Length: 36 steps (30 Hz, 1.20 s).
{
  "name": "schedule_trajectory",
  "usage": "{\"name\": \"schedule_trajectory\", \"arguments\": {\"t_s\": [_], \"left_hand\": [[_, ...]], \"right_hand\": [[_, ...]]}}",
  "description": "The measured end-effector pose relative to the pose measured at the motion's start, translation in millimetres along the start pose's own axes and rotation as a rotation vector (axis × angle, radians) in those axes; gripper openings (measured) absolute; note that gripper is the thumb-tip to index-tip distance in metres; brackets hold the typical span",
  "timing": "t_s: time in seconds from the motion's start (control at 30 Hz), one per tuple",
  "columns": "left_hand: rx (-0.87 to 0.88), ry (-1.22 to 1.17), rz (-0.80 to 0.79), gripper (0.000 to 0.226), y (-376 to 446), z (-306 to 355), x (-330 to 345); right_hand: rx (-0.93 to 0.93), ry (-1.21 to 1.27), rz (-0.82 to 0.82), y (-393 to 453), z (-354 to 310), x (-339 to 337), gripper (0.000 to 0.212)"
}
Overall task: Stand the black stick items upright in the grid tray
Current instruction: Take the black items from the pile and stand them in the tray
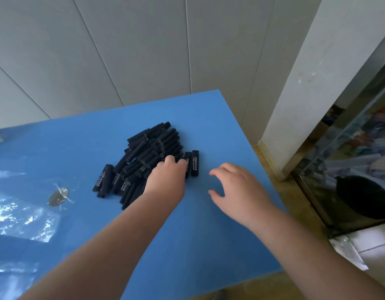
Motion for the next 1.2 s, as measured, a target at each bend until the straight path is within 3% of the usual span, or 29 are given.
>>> {"name": "schedule_trajectory", "arguments": {"t_s": [0.13, 0.23, 0.4, 0.53, 0.57, 0.93, 1.2], "left_hand": [[-0.068, -0.155, -0.022, 0.022, 1, -4, -5], [-0.167, -0.45, -0.023, 0.026, -5, -13, -11], [-0.441, -0.956, -0.036, 0.009, -21, -28, -17], [-0.547, -1.247, -0.06, 0.02, -34, -37, -19], [-0.552, -1.296, -0.049, 0.02, -36, -39, -19], [-0.499, -1.503, 0.12, 0.007, -47, -61, -15], [-0.515, -1.691, -0.057, 0.012, -51, -42, -15]], "right_hand": [[0.01, 0.024, -0.003, 4, 3, 1, 0.042], [0.036, 0.031, -0.009, 11, 8, 4, 0.04], [0.099, 0.095, -0.017, 41, 9, 19, 0.035], [0.135, 0.171, -0.003, 73, -4, 33, 0.012], [0.147, 0.177, 0.007, 78, -6, 36, 0.017], [0.31, 0.179, -0.039, 95, -11, 37, 0.013], [0.321, 0.213, -0.093, 78, -1, 33, 0.023]]}}
Point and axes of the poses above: each hand's wrist, its own y-axis towards the middle knuckle, its own x-axis out of the palm, z = x × y, the point moved 3 cm from there along y, towards the middle knuckle, and after that the axes turned 8 degrees about y, right-handed, at the moved point
